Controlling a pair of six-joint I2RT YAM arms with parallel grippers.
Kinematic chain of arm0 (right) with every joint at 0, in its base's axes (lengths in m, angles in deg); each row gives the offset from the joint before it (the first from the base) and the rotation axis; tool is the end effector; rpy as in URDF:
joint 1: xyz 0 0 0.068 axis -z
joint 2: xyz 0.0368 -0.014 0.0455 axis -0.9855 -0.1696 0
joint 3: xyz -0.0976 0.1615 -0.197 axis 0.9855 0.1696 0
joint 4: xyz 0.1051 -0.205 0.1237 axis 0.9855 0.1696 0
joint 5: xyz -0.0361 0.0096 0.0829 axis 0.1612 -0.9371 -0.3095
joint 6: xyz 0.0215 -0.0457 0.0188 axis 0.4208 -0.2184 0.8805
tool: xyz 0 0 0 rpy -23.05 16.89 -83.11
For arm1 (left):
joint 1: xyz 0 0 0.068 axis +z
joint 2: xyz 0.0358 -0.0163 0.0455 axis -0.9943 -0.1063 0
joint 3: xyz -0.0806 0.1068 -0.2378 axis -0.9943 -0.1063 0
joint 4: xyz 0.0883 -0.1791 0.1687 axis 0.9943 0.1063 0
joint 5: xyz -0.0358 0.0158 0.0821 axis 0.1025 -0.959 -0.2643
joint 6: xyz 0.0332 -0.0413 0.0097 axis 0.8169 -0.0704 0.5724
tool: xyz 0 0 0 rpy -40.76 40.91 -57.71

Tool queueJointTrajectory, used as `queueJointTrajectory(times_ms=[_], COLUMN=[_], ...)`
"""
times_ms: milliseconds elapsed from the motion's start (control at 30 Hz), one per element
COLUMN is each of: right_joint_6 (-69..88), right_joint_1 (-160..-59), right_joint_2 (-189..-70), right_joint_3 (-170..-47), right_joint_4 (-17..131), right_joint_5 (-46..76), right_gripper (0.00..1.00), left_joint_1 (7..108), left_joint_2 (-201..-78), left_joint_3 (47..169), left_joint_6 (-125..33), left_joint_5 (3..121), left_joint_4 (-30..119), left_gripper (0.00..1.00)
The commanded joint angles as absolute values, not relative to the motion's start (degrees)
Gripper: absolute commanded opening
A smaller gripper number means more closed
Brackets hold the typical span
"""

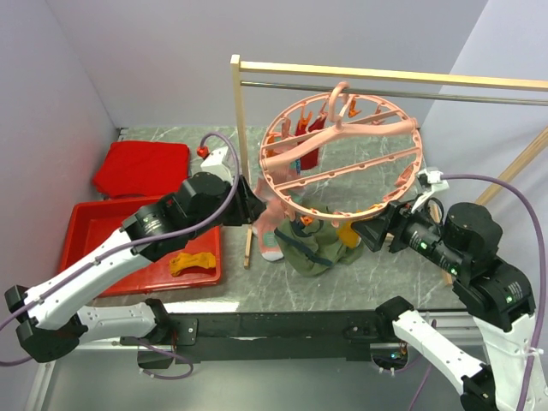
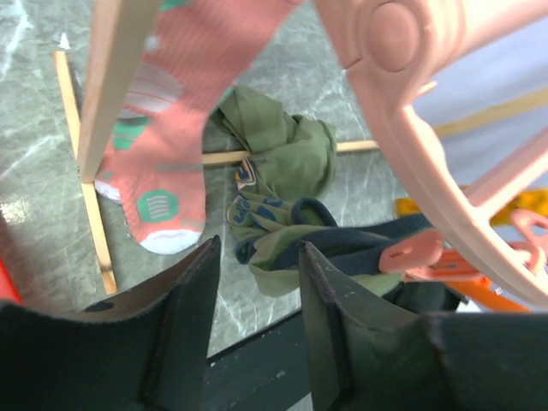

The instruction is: Remove the socks clipped to the hanger

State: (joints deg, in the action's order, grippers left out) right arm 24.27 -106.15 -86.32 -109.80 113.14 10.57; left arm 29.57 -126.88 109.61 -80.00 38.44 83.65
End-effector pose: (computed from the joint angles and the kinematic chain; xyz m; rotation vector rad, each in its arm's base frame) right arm 0.0583 0.0362 0.4442 -0.2220 1.9310 0.7479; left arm 0.1387 -0.1774 0.4056 -0.0172 2.1152 -0.8255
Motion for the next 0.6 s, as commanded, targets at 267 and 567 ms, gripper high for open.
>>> queueJointTrajectory(times_ms=[267, 567], right_joint_6=[22.04, 26.52], right_joint_1=[-106.43, -106.43], right_joint_2=[-87.72, -88.6], right_joint_3=[-109.3, -109.47], right_joint_4=[104.36, 103.12], right_joint_5=[3.83, 0.66], right_gripper=[0.68, 0.62], left_joint_1=[29.76, 27.83], left_joint_2=[-114.45, -117.32], left_joint_3=[107.76, 105.38], left_joint_6=[-75.14, -78.49], left_joint_5=[65.89, 77.16], left_joint_4=[75.12, 65.28], left_gripper=[0.55, 0.61])
